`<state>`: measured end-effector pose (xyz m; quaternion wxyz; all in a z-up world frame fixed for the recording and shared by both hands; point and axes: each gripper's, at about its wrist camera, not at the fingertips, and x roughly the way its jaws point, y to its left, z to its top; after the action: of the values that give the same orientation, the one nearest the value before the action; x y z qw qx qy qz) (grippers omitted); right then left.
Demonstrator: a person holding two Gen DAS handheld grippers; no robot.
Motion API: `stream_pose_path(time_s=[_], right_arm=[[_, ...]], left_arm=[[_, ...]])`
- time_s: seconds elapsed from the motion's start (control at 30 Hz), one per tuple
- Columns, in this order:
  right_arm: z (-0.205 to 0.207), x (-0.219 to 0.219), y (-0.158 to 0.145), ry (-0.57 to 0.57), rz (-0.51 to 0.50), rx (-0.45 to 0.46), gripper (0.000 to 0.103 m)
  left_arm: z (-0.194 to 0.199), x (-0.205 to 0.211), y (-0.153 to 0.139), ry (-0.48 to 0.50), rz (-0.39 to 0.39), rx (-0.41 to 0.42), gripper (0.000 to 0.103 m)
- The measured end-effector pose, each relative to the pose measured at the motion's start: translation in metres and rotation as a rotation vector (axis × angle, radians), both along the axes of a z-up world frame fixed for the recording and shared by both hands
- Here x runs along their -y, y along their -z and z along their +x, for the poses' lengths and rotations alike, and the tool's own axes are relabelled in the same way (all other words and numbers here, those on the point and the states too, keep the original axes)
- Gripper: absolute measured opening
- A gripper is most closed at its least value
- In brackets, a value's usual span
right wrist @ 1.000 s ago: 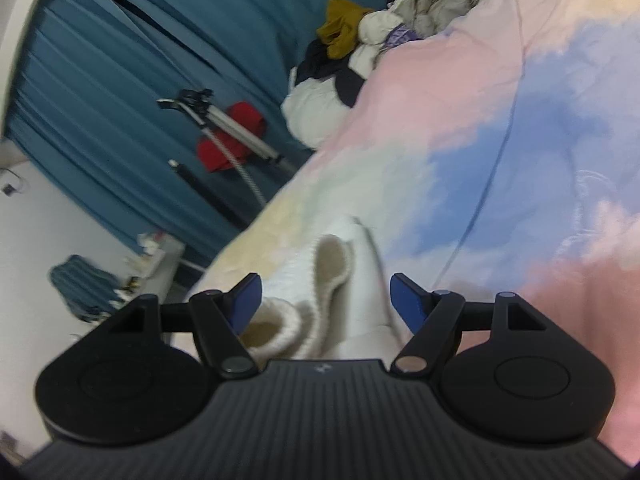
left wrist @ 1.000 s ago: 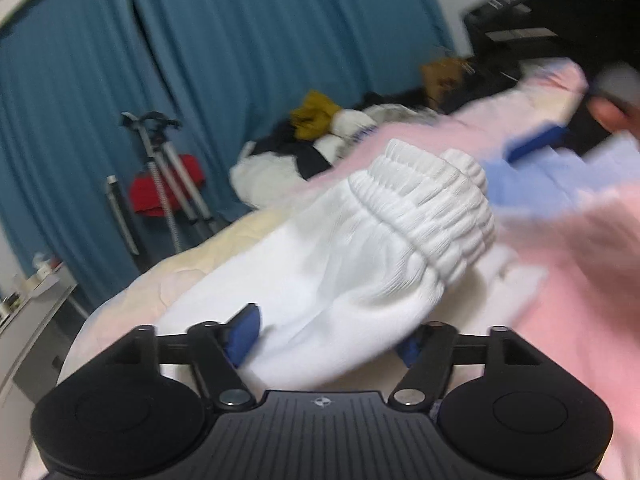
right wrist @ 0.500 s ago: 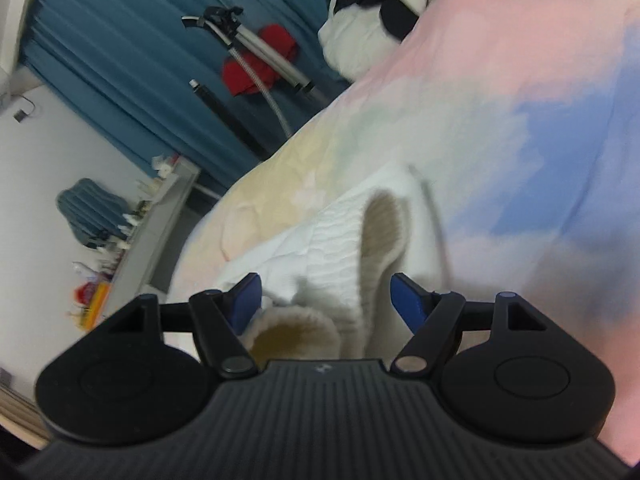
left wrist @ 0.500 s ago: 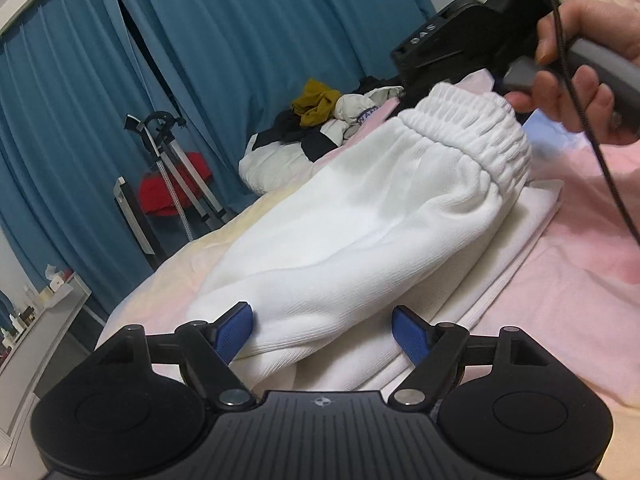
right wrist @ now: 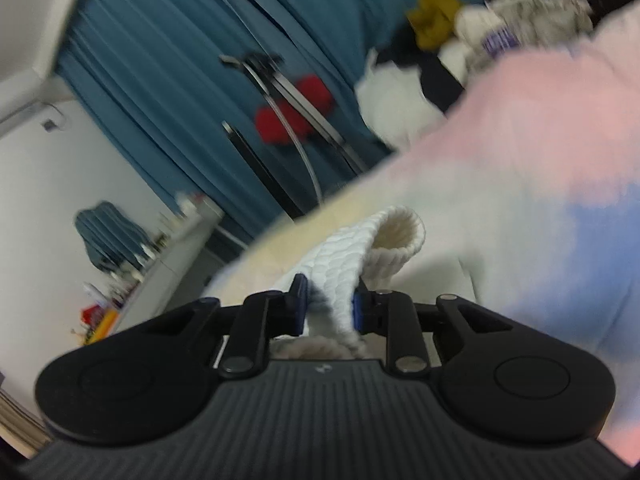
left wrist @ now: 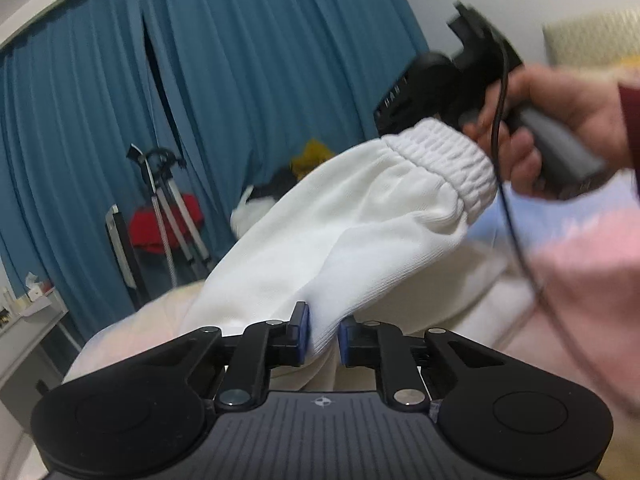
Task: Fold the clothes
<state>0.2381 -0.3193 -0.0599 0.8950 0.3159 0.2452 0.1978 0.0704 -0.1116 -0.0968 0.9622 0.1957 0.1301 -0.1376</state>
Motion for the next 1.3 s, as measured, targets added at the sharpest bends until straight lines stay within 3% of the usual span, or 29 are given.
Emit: stream_pose_path(time_s=[0.1,0.27,0.33,0.4,0.63,0.7,0.77,0.83,0.9,1.13,1.3], right_arm=[[0.004,0.018,0.001,0.022,-0.029,-0.004,0.024],[0.024,0.040,0.067,0.035,-0.029,-0.205,0.025],[0.023,0.046,0.082,0.038,0.017,-0.234,0.026],[0.021,0.048,0.079,0.040,0.038,-0.234,0.026],[-0.008,0.037,0.042,0.108,-0.084,-0.202,0.035],[-0.024,0.037,0.031,0.157,-0.116,-0.166,0.038],[-0.042,0.040,0.021,0.200,-0.130,-0.137,0.048],[-0.061,0.043,0.014,0.245,-0.124,-0.130,0.068],[-0.079,0.045,0.010,0.284,-0.103,-0.136,0.077],[-0.121,0.016,0.023,0.244,-0.014,-0.270,0.077],[-0.115,0.004,0.042,0.225,0.021,-0.289,0.077]], left_arm=[[0.007,0.012,0.005,0.045,-0.016,-0.053,0.016],[0.017,0.023,0.030,0.054,0.023,-0.132,0.016],[0.019,0.022,0.029,0.049,0.008,-0.137,0.017],[0.021,0.021,0.028,0.045,-0.005,-0.140,0.018],[0.010,0.022,0.028,0.031,-0.009,-0.121,0.029],[0.005,0.021,0.025,0.019,-0.004,-0.101,0.057],[-0.004,0.017,0.022,-0.007,0.001,-0.075,0.071],[-0.014,0.012,0.018,-0.053,0.018,-0.059,0.076],[-0.021,0.006,0.014,-0.108,0.042,-0.036,0.084],[-0.018,-0.015,0.017,-0.231,0.107,-0.114,0.084],[-0.008,-0.019,0.021,-0.270,0.101,-0.122,0.085]])
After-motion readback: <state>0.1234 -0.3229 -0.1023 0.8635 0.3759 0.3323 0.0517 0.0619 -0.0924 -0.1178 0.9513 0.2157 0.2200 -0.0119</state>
